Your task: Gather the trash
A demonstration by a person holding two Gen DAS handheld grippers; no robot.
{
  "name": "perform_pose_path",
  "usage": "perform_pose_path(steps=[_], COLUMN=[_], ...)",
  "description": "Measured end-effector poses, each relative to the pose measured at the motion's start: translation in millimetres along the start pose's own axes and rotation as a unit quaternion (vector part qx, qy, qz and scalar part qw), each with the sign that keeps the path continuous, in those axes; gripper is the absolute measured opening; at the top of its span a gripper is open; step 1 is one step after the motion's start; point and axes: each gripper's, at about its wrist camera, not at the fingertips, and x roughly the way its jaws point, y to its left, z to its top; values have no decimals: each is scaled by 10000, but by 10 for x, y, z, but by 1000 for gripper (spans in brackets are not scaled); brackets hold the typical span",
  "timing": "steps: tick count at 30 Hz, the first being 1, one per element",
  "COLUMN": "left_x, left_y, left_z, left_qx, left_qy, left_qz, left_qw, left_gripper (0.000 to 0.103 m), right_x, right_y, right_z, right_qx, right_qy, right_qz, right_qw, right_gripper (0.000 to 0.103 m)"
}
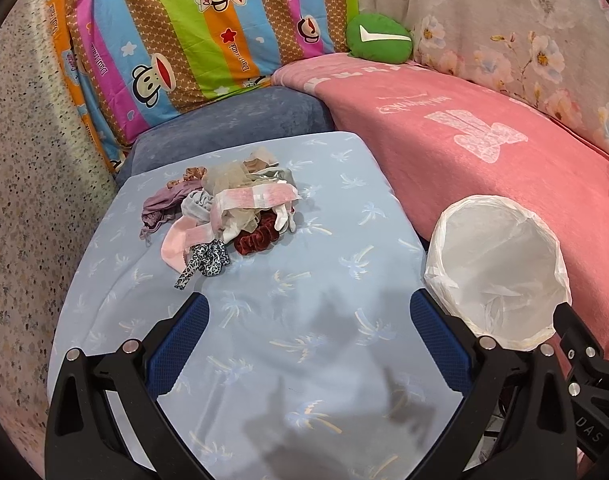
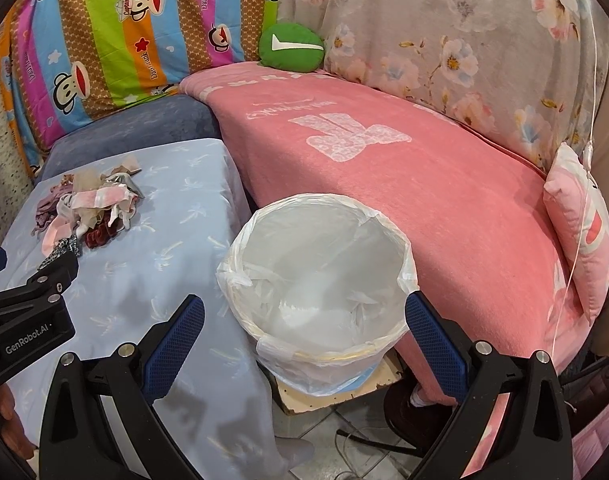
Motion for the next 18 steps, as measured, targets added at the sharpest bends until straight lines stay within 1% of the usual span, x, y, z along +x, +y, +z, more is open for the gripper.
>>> perform_pose_path(steps=[18], left_x=[-22], left_y=[-44], left_z=[30], left_qx=[22], left_qy=[-22], left_qz=[-15], left_qw=[10000], left_gripper=[96], right_x=[-8], right_y=[-21], right_z=[0], right_qx=[0], right_qy=[-14], right_qz=[-10], right_qw=[10000], right_gripper=[97])
